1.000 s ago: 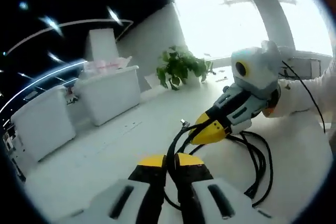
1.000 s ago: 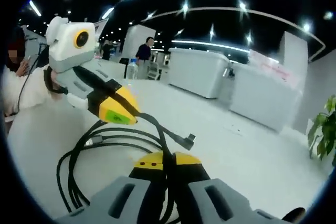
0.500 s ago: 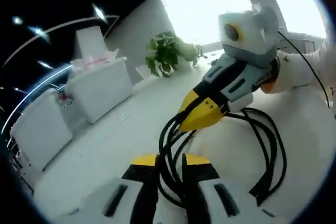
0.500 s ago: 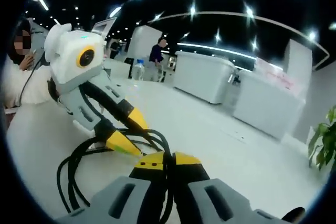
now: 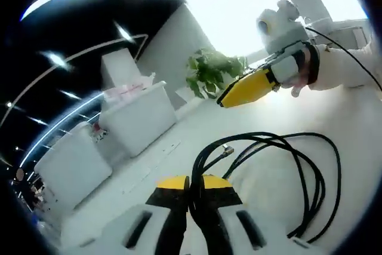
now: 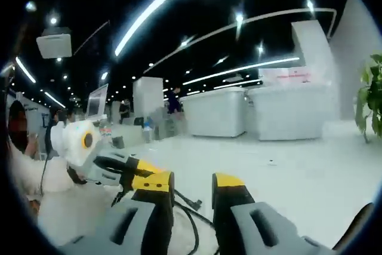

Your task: Coil the Type-C to USB data cable on the desktop and secure it with Velcro straps.

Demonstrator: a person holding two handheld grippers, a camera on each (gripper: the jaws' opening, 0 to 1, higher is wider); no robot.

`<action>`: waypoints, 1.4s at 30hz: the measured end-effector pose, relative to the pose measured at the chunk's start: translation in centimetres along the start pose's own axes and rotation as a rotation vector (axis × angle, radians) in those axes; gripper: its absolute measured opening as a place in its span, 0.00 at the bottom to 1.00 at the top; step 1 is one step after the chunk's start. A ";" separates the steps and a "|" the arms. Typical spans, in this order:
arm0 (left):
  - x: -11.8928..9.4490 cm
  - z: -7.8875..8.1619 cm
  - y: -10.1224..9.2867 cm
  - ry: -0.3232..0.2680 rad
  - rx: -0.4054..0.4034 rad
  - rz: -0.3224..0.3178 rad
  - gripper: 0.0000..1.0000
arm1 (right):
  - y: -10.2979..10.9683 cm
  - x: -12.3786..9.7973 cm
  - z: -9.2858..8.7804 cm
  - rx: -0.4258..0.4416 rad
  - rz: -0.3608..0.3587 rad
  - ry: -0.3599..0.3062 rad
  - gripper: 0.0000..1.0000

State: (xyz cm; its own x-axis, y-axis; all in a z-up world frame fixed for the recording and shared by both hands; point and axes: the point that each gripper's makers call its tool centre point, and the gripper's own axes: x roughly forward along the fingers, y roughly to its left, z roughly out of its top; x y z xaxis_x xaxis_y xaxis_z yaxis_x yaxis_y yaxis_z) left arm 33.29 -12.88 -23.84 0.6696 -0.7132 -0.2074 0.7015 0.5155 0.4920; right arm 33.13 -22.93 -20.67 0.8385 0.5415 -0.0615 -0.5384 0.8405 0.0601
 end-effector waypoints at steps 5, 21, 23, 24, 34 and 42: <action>-0.2 0.8 0.3 -0.037 0.015 0.019 0.08 | -0.3 0.6 -6.1 -0.016 0.023 0.213 0.18; 0.1 1.0 -1.0 -0.074 -0.030 -0.028 0.08 | 3.3 1.6 -7.8 -0.147 0.133 0.263 0.04; 0.3 0.6 -1.0 -0.063 -0.019 -0.028 0.08 | 3.3 1.5 -7.4 -0.134 0.129 0.254 0.04; 0.3 0.5 -1.1 -0.062 -0.024 -0.031 0.08 | 3.3 1.5 -7.2 -0.121 0.130 0.243 0.04; 0.8 -0.7 -1.6 -0.064 -0.006 -0.048 0.09 | 3.5 1.6 -6.6 -0.070 0.149 0.208 0.04; 1.0 -1.5 -2.1 -0.030 0.052 -0.063 0.15 | 3.8 1.6 -6.0 -0.042 0.160 0.181 0.04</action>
State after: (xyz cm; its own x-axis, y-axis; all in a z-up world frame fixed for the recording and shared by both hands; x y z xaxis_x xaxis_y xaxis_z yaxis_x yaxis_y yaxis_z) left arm 32.82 -13.95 -26.36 0.6164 -0.7577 -0.2143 0.7278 0.4442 0.5225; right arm 31.90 -18.81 -26.50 0.7152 0.6591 -0.2325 -0.6696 0.7415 0.0419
